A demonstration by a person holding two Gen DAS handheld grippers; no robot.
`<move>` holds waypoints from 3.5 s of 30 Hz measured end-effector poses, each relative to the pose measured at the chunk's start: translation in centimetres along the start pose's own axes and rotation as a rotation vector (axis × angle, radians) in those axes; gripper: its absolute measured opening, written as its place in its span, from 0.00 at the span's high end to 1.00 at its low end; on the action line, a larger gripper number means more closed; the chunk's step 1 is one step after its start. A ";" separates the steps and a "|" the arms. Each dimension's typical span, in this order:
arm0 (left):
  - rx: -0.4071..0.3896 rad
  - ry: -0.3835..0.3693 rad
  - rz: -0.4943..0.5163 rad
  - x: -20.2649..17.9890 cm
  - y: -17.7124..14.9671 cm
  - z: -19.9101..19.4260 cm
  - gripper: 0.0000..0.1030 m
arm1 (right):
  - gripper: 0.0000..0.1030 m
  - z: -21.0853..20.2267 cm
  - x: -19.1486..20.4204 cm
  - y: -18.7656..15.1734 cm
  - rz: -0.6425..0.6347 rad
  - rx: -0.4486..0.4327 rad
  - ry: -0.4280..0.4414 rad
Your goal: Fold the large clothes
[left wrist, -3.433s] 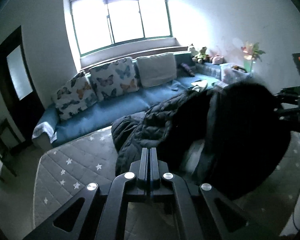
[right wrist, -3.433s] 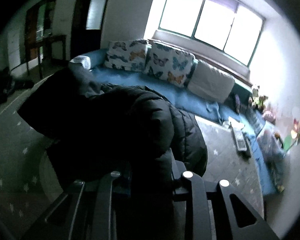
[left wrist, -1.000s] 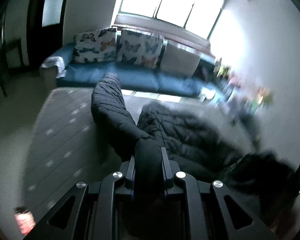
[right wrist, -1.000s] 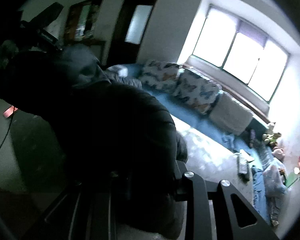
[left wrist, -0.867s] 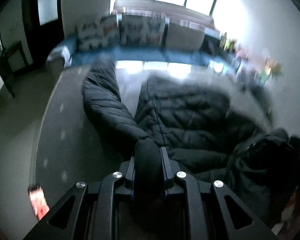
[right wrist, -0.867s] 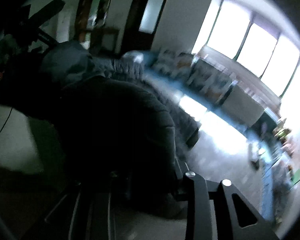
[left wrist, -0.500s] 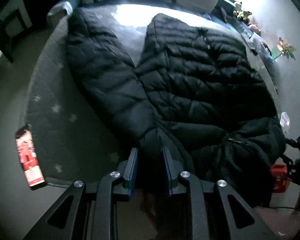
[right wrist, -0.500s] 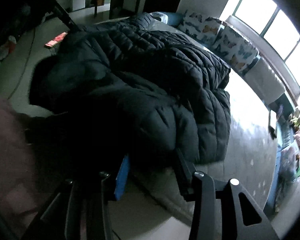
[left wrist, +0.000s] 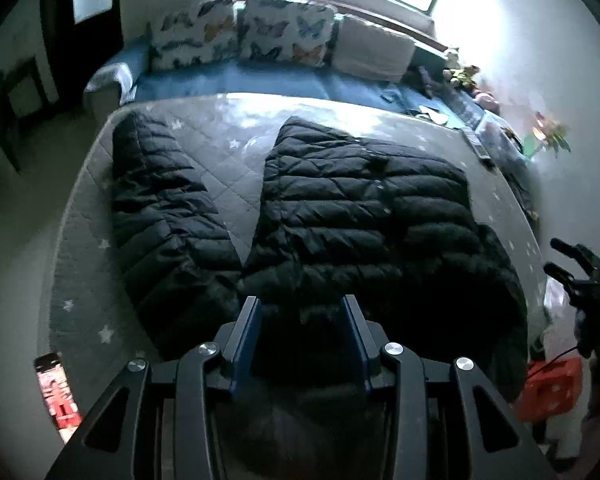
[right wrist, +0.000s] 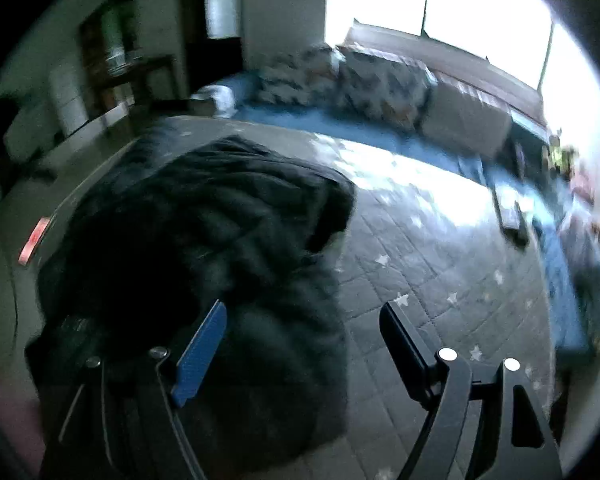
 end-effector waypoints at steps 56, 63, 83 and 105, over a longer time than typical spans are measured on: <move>0.219 -0.057 -0.150 4.7 4.8 25.6 0.44 | 0.61 8.8 -3.9 -1.8 0.124 0.429 -0.166; 0.233 -0.063 -0.146 4.8 5.1 26.3 0.43 | 0.61 12.6 -8.8 -3.8 0.199 0.525 -0.104; 0.247 -0.043 -0.151 3.6 5.5 27.8 0.42 | 0.56 13.2 -11.8 -8.6 0.375 0.581 0.140; 0.235 -0.046 -0.160 4.4 5.1 27.7 0.42 | 0.84 -5.6 -9.9 -11.1 0.320 0.149 -0.433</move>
Point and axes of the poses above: each gripper's, at about its wrist camera, not at the fingertips, and z roughly the way its jaws point, x to its left, y to its top, the point moved 3 cm from there along z, roughly the way its jaws point, and after that the axes turned 6 degrees about y, right-handed, at the moved point
